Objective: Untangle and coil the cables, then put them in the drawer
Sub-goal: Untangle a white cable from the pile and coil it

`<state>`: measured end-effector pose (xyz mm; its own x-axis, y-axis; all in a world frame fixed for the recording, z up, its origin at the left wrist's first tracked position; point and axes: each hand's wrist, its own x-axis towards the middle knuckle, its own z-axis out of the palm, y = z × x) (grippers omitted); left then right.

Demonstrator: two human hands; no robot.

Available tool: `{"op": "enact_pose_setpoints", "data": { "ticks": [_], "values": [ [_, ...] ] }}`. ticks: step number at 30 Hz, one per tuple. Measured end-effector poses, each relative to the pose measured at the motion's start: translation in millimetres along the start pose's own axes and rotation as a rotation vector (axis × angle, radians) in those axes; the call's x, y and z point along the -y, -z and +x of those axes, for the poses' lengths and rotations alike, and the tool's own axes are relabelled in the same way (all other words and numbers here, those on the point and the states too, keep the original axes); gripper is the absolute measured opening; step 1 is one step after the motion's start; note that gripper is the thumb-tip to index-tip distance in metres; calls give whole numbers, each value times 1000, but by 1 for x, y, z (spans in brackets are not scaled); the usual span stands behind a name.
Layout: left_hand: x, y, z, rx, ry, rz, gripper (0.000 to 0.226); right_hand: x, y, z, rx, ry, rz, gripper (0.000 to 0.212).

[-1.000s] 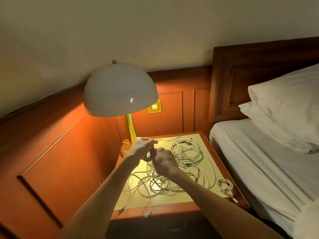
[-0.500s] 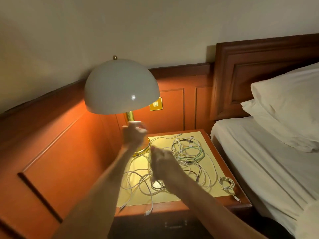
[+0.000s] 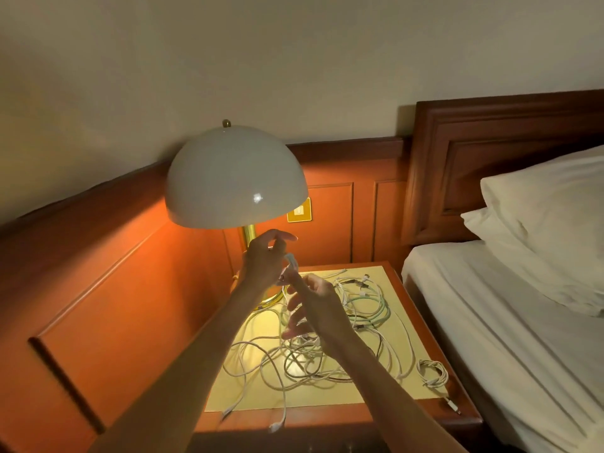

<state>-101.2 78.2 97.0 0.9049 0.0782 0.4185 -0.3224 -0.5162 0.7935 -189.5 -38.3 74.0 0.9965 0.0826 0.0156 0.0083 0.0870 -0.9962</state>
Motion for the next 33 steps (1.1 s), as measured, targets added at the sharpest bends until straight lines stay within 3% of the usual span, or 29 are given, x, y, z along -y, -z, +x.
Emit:
{"op": "enact_pose_setpoints", "data": {
  "ticks": [3,8,13,22,26,31,33],
  "values": [
    [0,-5,1,47,21,-3,28,2,4,4,-62,54,-78,45],
    [-3,-3,4,220,207,167,55,-2,14,8,-78,5,-80,39],
    [-7,-8,4,273,289,121,51,1,19,7,-51,-23,-144,54],
    [-2,-11,-1,404,311,204,61,1,14,19,-137,23,-691,49],
    [-3,-13,-1,418,279,250,62,-5,1,18,-129,228,-1138,32],
    [-3,-11,4,383,316,308,65,-11,-1,22,-190,227,-1132,40],
    [0,-15,4,390,297,338,62,-12,2,24,-161,192,-1182,34]
  ]
}}
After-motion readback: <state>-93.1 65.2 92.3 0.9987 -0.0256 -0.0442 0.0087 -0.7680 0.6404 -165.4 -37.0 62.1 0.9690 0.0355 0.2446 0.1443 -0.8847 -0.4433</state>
